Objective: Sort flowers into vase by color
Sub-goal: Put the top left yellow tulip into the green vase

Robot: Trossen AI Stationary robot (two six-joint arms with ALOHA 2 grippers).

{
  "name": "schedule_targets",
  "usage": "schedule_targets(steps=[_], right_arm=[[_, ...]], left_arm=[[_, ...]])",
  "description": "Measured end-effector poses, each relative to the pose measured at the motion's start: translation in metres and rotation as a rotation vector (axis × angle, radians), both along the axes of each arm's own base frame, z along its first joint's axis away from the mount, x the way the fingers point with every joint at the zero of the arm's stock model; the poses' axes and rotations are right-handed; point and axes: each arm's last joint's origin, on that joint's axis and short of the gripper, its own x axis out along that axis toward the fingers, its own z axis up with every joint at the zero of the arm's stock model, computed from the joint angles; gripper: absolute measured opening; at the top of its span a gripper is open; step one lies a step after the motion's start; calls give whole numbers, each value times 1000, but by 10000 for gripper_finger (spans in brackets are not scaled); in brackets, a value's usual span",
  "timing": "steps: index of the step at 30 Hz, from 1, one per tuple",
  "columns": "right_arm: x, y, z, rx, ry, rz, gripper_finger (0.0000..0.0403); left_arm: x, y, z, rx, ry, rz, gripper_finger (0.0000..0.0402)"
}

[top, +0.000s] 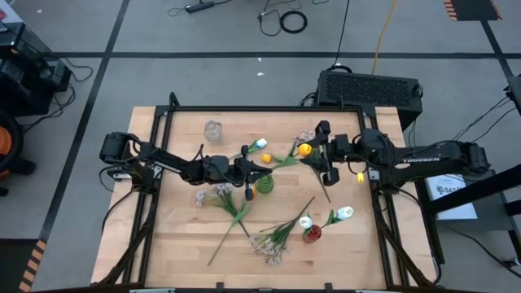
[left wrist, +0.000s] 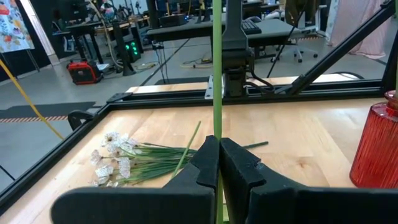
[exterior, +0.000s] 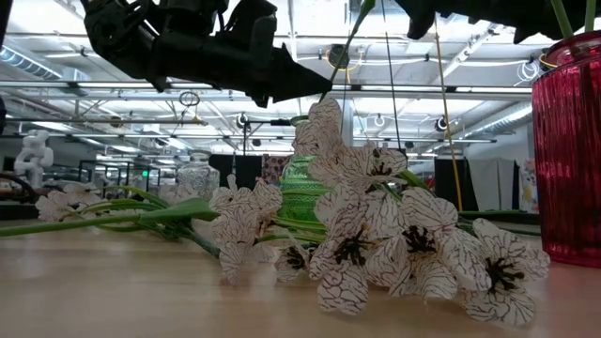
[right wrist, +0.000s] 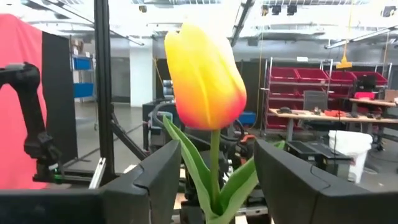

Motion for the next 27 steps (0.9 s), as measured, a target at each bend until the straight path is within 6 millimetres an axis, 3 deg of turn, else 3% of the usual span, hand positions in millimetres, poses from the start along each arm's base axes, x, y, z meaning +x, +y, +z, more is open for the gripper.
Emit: schedule_targets(steps=[8, 23, 27], right_arm=[[2, 0, 0, 0, -17, 1, 187], [1, 0, 1, -3, -25, -5, 22], [1, 0, 2, -11, -33, -11, 4]], left_arm=[[0, 0, -1, 1, 7, 0, 11], [0, 0, -1, 3, 8, 12, 12], [-1, -1, 2, 9, 6, 9, 41]])
